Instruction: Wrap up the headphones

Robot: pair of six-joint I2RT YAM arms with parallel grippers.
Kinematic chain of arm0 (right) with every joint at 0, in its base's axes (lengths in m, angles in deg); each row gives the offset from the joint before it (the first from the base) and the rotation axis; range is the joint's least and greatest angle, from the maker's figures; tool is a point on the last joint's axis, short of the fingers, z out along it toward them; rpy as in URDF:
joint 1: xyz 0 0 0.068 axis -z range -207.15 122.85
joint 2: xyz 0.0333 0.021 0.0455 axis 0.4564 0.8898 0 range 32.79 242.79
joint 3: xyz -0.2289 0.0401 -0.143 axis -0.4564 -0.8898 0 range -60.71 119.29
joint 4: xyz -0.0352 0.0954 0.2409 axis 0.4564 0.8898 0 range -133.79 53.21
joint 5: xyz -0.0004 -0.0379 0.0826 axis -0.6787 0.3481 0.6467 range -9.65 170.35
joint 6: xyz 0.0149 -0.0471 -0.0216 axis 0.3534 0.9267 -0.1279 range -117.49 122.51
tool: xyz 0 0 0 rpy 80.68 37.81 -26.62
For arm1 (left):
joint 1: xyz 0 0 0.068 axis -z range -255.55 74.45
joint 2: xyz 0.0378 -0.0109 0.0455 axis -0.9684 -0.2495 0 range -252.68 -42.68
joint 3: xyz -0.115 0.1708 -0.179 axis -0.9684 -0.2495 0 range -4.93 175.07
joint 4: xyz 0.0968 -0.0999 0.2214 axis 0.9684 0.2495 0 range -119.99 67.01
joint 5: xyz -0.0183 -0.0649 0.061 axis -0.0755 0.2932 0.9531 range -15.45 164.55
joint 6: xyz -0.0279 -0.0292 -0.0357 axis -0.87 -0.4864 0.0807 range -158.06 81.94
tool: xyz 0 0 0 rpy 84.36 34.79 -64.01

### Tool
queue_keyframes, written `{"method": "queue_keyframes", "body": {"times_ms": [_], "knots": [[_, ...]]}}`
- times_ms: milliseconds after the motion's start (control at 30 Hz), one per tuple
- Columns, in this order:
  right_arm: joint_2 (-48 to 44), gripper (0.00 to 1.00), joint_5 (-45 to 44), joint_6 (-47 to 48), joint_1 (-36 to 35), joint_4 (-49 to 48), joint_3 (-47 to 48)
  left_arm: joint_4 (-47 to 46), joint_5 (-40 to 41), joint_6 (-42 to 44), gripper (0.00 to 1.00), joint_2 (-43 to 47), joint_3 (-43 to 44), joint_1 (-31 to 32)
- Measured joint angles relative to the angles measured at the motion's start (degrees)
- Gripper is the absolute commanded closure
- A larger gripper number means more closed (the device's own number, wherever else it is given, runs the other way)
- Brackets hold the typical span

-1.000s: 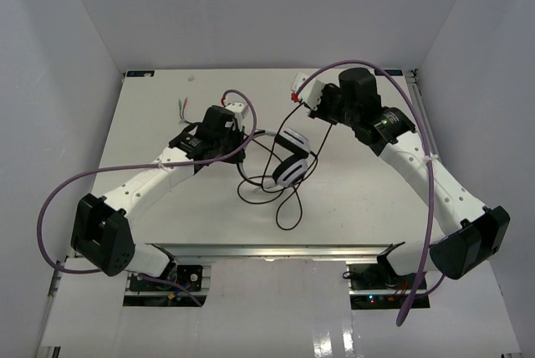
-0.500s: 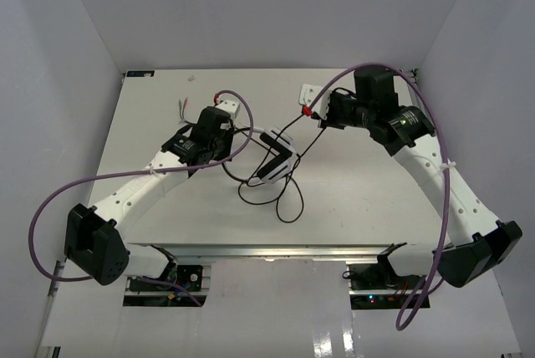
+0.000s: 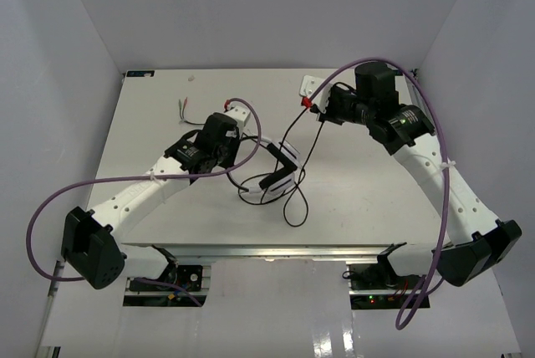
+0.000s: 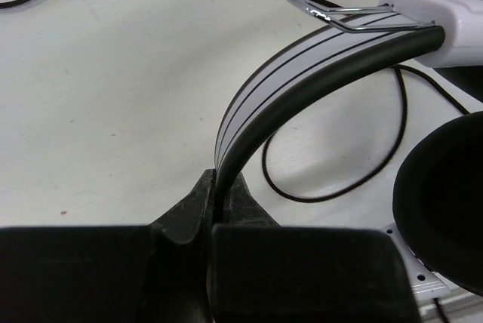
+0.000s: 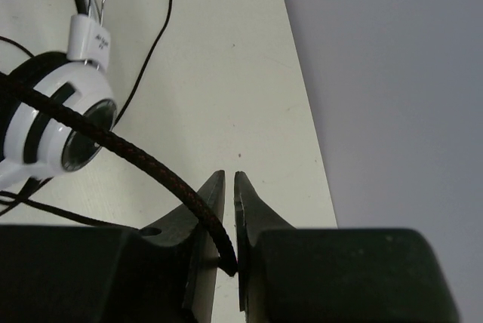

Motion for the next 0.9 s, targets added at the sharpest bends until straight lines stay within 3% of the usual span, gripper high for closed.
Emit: {"method": "queue_keyframes", "body": {"times_ms": [167,333,467,700,900], "knots": [[0.7,0.83,0.9,-1.9,-0.1,-0.4,0.0,0.2,-2.0,0.4,1.0,-0.5,-1.0,2.7],[0.6,0.76,-5.2,-0.2,-0.7,-1.1,-0.1,-0.1,-2.5,0.9,1.0,-0.8,-1.0,3.1],[-0.2,0.73,-6.2,3.4,-0.5,0.7,-0.4,-0.3,1.6,1.8,1.0,-0.5,-1.6,3.1],[-2.5,0.73,0.0,8.0,-0.5,9.5,1.9,0.8,11.6,2.5,1.0,-0.3,-2.5,3.2],[-5.2,0.73,1.5,8.8,-0.5,11.1,4.6,1.6,14.3,2.6,1.0,0.3,-3.6,3.2]]}}
